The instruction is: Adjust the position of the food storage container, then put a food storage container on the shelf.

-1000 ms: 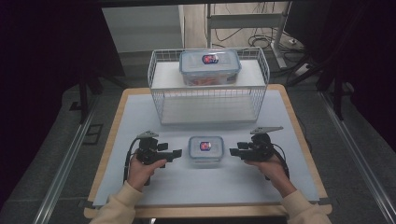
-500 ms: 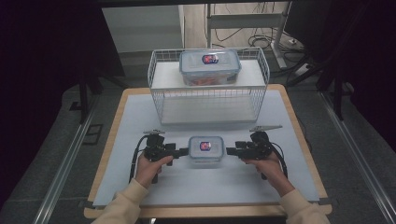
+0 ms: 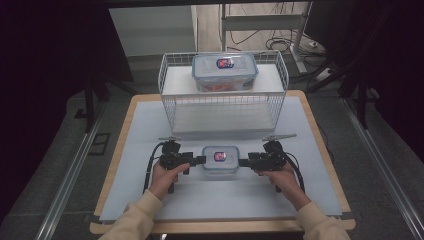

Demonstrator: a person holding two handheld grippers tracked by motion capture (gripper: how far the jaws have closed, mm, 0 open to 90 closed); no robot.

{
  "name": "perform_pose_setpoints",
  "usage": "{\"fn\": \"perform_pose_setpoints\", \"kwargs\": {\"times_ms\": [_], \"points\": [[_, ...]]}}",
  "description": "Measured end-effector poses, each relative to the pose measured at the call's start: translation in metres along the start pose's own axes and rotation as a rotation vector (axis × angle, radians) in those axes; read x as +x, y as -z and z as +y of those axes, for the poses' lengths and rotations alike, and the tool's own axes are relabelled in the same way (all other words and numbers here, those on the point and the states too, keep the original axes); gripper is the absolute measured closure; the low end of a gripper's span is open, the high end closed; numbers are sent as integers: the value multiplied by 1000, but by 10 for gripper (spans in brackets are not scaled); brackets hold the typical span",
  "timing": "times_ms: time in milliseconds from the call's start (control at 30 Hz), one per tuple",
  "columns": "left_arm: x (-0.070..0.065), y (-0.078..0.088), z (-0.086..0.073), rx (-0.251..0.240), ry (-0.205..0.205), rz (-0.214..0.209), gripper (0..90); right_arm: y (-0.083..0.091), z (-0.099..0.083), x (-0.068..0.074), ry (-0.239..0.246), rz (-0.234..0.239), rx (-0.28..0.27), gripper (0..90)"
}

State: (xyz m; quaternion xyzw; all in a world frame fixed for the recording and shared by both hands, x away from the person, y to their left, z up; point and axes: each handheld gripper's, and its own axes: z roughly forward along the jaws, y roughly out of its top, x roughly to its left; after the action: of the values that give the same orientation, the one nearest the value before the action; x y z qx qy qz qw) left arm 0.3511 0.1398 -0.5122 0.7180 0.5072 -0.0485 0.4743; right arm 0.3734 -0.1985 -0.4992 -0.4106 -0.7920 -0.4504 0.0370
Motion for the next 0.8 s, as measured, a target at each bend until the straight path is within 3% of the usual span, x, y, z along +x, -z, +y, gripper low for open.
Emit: {"fn": "perform_pose_setpoints", "kwargs": {"times_ms": [133, 533, 800], "points": [[0, -4, 2, 11, -4, -11, 225, -3, 1, 0, -15, 6, -1, 320], [14, -16, 2, 54, 59, -47, 256, -23, 4, -8, -113, 48, 20, 310], [16, -19, -1, 76, 84, -105, 321, -33, 5, -11, -166, 94, 33, 348]]}}
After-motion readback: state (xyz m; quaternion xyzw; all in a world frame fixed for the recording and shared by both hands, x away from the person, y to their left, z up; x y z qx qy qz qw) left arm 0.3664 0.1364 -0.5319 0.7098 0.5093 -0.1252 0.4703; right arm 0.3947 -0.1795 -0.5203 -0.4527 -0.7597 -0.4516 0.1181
